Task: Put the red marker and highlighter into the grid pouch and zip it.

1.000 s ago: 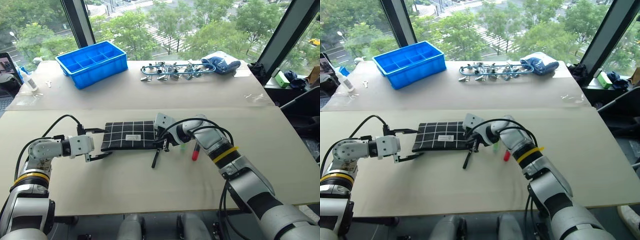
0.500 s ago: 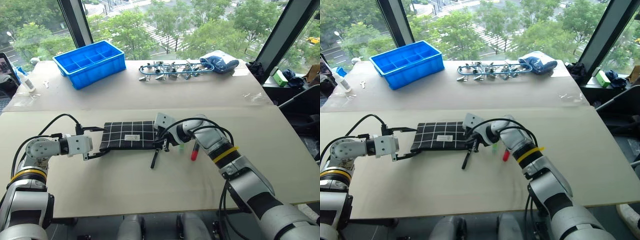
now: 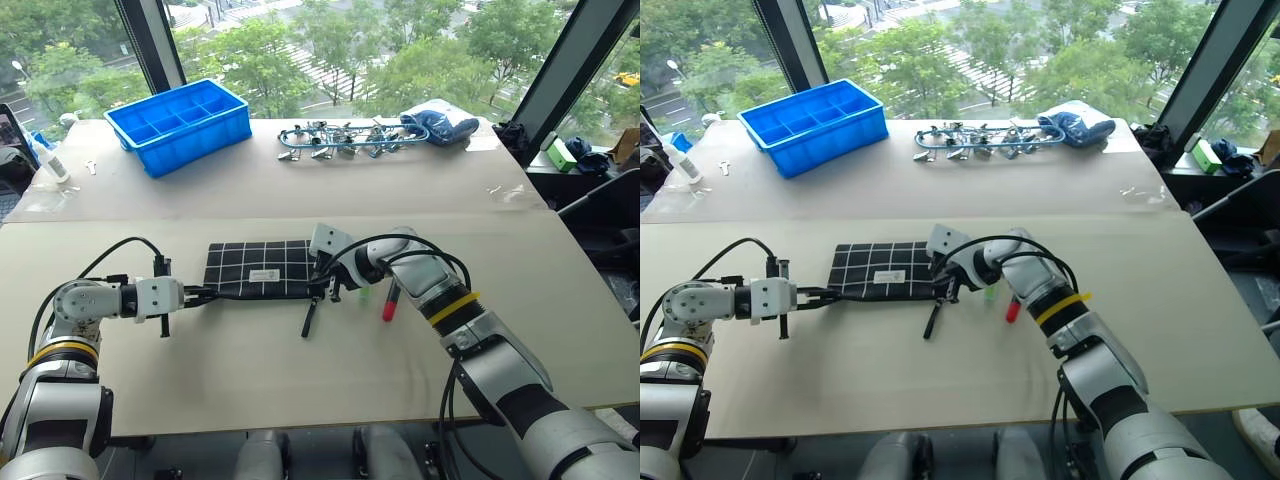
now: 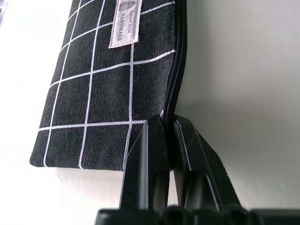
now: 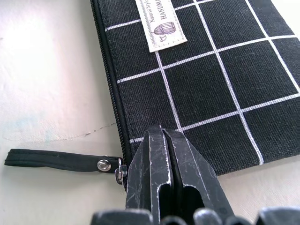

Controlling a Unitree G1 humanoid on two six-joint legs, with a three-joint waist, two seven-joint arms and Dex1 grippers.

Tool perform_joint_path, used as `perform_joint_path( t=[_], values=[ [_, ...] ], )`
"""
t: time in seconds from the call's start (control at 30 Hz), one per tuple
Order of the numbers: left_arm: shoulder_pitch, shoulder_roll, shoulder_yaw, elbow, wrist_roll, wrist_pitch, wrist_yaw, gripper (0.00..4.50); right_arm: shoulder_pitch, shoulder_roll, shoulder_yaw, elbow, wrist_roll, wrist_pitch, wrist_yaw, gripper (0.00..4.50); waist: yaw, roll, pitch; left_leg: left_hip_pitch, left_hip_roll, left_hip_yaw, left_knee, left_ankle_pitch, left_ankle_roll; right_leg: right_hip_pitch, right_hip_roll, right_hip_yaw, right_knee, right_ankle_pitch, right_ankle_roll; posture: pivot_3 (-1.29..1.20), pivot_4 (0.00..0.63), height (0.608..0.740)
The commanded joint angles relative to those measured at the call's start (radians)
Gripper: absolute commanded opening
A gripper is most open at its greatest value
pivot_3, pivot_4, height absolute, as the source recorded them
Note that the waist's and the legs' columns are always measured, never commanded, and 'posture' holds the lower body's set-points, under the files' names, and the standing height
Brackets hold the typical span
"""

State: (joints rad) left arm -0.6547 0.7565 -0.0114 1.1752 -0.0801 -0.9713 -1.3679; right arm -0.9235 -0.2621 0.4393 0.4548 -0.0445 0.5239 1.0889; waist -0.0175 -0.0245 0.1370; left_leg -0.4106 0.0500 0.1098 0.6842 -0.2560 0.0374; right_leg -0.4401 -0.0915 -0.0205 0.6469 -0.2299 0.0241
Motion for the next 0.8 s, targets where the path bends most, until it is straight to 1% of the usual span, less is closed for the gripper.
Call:
perform_joint_path(
  t=[0.03,0.13,0.23,0.3,0.33,0.37,0.47,0.53,0.63,0.73,0.8],
  values=[
    [0.001,-0.004,0.028,-0.018,-0.038,0.028,-0.039,0.05,0.0,-0.009,-0.026,-0.032,0.018,0.002,0.006,0.0,0.0,0.0,0.0,0.0,0.0,0.0,0.0,0.0,0.0,0.0,0.0,0.0,0.0,0.0,0.0,0.0,0.15,0.74],
    [0.001,-0.008,0.04,-0.024,-0.046,0.063,-0.041,0.05,-0.007,-0.002,-0.044,-0.026,0.033,-0.001,-0.007,0.0,-0.001,0.0,0.0,0.0,0.0,0.0,0.0,0.0,0.0,0.0,0.0,0.0,0.0,0.0,0.0,0.0,0.15,0.74],
    [0.006,-0.008,0.045,-0.036,-0.056,0.118,-0.057,0.05,-0.043,0.039,-0.128,0.019,0.069,-0.019,-0.093,0.0,-0.001,0.0,0.0,-0.001,0.0,0.0,0.0,0.0,0.0,0.0,0.0,0.0,0.0,0.0,0.0,0.0,0.15,0.74],
    [0.012,-0.011,0.062,-0.048,-0.074,0.164,-0.048,0.0,-0.065,0.049,-0.178,0.027,0.095,0.012,-0.119,0.59,-0.001,0.0,0.0,-0.001,0.0,0.0,0.0,0.0,0.0,0.0,0.0,0.0,0.0,0.0,0.0,0.0,0.15,0.74],
    [0.017,-0.011,0.07,-0.056,-0.08,0.182,-0.041,0.0,-0.072,0.045,-0.197,0.011,0.113,0.032,-0.111,0.77,-0.001,0.0,0.0,-0.001,0.0,0.0,0.0,0.0,0.0,0.0,0.0,-0.001,0.0,0.0,0.0,0.0,0.15,0.74],
    [0.022,-0.011,0.075,-0.062,-0.083,0.194,-0.038,0.0,-0.077,0.043,-0.209,0.0,0.127,0.045,-0.106,1.06,-0.001,0.0,0.0,-0.001,0.0,0.0,0.0,0.0,0.0,0.0,0.0,-0.001,0.0,0.0,0.0,0.0,0.15,0.74],
    [0.063,-0.015,0.105,-0.084,-0.108,0.253,-0.012,0.0,-0.116,0.029,-0.336,-0.086,0.235,0.145,-0.126,2.12,-0.001,0.0,0.0,-0.002,0.0,0.0,0.0,0.0,0.001,0.0,0.0,-0.001,0.0,0.0,0.0,0.0,0.15,0.74],
    [0.093,-0.027,0.131,-0.122,-0.142,0.31,-0.002,0.0,-0.122,-0.007,-0.395,-0.149,0.289,0.213,-0.124,2.82,-0.001,0.0,0.0,-0.004,0.001,-0.001,0.0,-0.001,0.001,-0.001,0.0,-0.001,0.0,0.0,0.001,0.0,0.15,0.74],
    [0.13,-0.051,0.17,-0.219,-0.198,0.421,0.031,0.0,-0.081,-0.069,-0.406,-0.238,0.323,0.299,-0.124,3.79,0.002,0.0,0.0,-0.004,0.0,-0.002,0.0,-0.001,0.001,-0.001,-0.001,-0.002,0.0,0.0,0.001,0.0,0.15,0.74],
    [0.173,-0.074,0.2,-0.379,-0.26,0.592,0.089,0.0,0.007,-0.14,-0.378,-0.36,0.329,0.345,-0.127,3.79,0.004,0.0,0.0,-0.004,0.0,-0.003,0.0,-0.001,0.002,0.0,-0.001,-0.003,-0.001,0.0,0.001,0.0,0.15,0.74],
    [0.207,-0.08,0.207,-0.508,-0.289,0.721,0.137,0.0,0.067,-0.164,-0.373,-0.443,0.334,0.382,-0.155,3.79,0.003,0.0,0.0,-0.005,0.0,-0.004,0.0,-0.001,0.002,0.0,-0.001,-0.004,-0.002,0.0,0.001,0.0,0.15,0.74]
  ],
)
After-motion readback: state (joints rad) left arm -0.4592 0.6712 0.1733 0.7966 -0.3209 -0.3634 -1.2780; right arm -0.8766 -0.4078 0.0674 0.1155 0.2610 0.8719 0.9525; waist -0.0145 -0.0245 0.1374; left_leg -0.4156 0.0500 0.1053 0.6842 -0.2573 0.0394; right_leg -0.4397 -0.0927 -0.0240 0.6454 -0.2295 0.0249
